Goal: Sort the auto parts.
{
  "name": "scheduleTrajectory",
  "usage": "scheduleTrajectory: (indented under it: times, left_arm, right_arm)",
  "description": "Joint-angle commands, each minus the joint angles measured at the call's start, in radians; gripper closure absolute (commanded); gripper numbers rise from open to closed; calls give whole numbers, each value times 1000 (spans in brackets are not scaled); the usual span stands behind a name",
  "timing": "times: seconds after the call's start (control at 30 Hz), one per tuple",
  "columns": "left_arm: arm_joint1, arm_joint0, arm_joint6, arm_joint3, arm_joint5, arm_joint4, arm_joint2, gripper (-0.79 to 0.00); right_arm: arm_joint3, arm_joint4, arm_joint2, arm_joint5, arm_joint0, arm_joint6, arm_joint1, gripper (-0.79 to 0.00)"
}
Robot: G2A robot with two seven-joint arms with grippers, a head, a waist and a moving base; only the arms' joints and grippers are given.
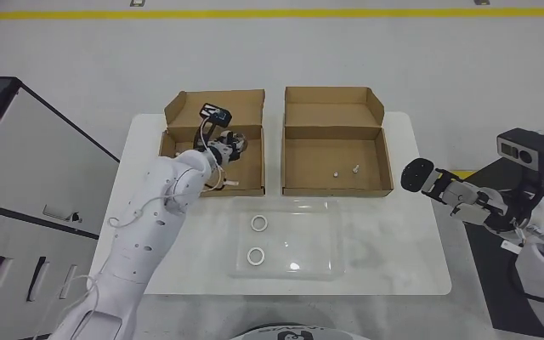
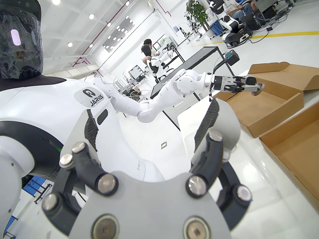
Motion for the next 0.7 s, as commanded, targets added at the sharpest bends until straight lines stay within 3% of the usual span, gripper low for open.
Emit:
scheduleTrajectory:
  times: [0.0,0.67]
  left_arm:
    - [-2,-15,-13,25,-7,9,12,0]
    - [-25,-111,-21,232,-63,154,147,0]
  right_arm:
    - [0,0,0,0,0,0,0,-785]
    - [0,0,0,0,0,0,0,-785]
